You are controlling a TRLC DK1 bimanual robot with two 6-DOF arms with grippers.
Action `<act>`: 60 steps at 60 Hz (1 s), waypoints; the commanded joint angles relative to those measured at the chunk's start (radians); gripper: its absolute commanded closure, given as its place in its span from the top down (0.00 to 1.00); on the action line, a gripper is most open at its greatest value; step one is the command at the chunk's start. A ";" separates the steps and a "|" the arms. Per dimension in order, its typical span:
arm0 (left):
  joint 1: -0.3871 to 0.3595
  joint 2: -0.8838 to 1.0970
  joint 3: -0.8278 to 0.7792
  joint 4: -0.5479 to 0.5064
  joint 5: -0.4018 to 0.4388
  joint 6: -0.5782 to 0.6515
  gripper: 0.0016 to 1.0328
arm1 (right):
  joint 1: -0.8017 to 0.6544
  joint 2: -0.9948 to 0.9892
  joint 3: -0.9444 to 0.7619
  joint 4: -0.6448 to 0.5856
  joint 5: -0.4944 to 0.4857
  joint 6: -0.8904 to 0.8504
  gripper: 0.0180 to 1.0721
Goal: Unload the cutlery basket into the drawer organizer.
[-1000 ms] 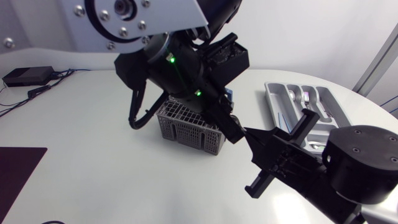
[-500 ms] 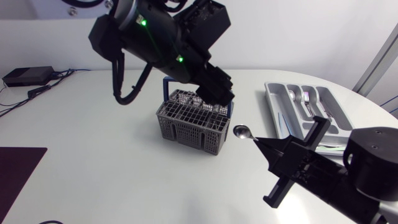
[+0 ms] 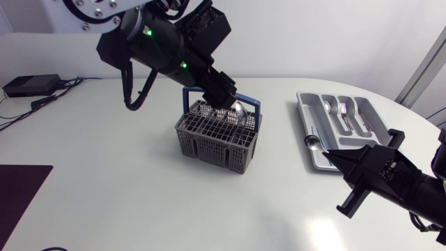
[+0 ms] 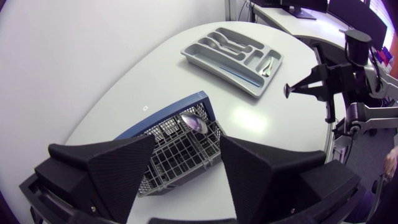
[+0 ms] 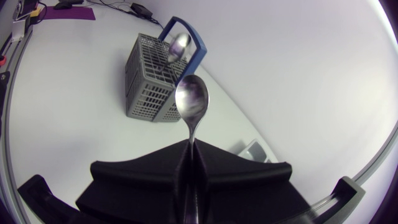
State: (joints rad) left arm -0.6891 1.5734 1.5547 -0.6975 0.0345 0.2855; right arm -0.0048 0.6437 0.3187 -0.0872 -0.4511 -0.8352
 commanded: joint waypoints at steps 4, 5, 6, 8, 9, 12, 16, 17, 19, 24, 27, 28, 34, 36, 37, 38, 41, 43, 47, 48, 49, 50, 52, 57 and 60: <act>0.003 0.020 -0.025 0.007 0.008 0.018 0.84 | -0.198 0.185 0.039 0.030 -0.135 -0.116 0.05; 0.003 0.020 -0.025 0.007 0.008 0.018 0.84 | -0.221 0.212 0.049 0.040 -0.150 -0.125 0.05; 0.003 0.020 -0.025 0.007 0.008 0.020 0.84 | -0.241 0.240 0.060 0.043 -0.162 -0.137 0.05; 0.003 0.020 -0.025 0.007 0.008 0.021 0.84 | -0.285 0.297 0.086 0.043 -0.193 -0.163 0.05; 0.003 0.020 -0.025 0.007 0.008 0.023 0.84 | -0.304 0.321 0.100 0.043 -0.205 -0.174 0.05; 0.005 0.020 -0.027 0.007 0.008 0.027 0.84 | -0.359 0.418 0.148 0.043 -0.236 -0.214 0.05; 0.010 0.020 -0.028 0.007 0.008 0.027 0.84 | -0.412 0.521 0.207 0.041 -0.268 -0.254 0.05; 0.011 0.020 -0.030 0.007 0.008 0.027 0.84 | -0.420 0.542 0.218 0.041 -0.271 -0.262 0.05; 0.011 0.020 -0.033 0.007 0.008 0.029 0.84 | -0.443 0.593 0.244 0.041 -0.274 -0.300 0.05; 0.016 0.020 -0.036 0.007 0.008 0.035 0.84 | -0.488 0.703 0.306 0.035 -0.285 -0.366 0.05; 0.020 0.020 -0.038 0.007 0.008 0.038 0.84 | -0.515 0.760 0.347 0.014 -0.296 -0.410 0.05; 0.022 0.020 -0.038 0.007 0.008 0.040 0.84 | -0.523 0.775 0.358 0.004 -0.299 -0.423 0.05; 0.034 0.022 -0.041 0.007 0.010 0.047 0.84 | -0.567 0.878 0.433 -0.069 -0.301 -0.538 0.05; 0.036 0.022 -0.044 0.007 0.010 0.050 0.84 | -0.581 0.912 0.462 -0.100 -0.301 -0.579 0.05; 0.039 0.022 -0.045 0.007 0.010 0.052 0.84 | -0.592 0.939 0.485 -0.131 -0.301 -0.616 0.05; 0.040 0.023 -0.045 0.007 0.010 0.052 0.84 | -0.597 0.953 0.497 -0.146 -0.301 -0.634 0.05; 0.040 0.025 -0.050 0.006 0.011 0.052 0.84 | -0.615 0.993 0.533 -0.194 -0.301 -0.699 0.05; 0.040 0.025 -0.051 0.007 0.013 0.050 0.84 | -0.626 1.018 0.557 -0.220 -0.299 -0.734 0.05; 0.043 0.030 -0.050 0.007 0.019 0.046 0.84 | -0.641 1.051 0.585 -0.252 -0.291 -0.802 0.05; 0.043 0.031 -0.050 0.007 0.019 0.044 0.84 | -0.644 1.056 0.586 -0.253 -0.290 -0.817 0.05; 0.043 0.033 -0.048 0.006 0.019 0.044 0.84 | -0.646 1.062 0.589 -0.253 -0.287 -0.829 0.05; 0.043 0.034 -0.048 0.006 0.019 0.043 0.84 | -0.647 1.068 0.591 -0.253 -0.284 -0.840 0.05; 0.043 0.036 -0.047 0.006 0.019 0.043 0.84 | -0.649 1.079 0.597 -0.253 -0.276 -0.860 0.05; 0.043 0.040 -0.047 0.006 0.019 0.041 0.84 | -0.656 1.122 0.619 -0.255 -0.245 -0.927 0.05; 0.043 0.042 -0.047 0.006 0.019 0.041 0.84 | -0.658 1.142 0.632 -0.273 -0.225 -0.972 0.05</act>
State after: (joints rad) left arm -0.6552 1.5944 1.5311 -0.6971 0.0460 0.3153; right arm -0.6525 1.7447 0.9249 -0.3344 -0.6899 -1.7050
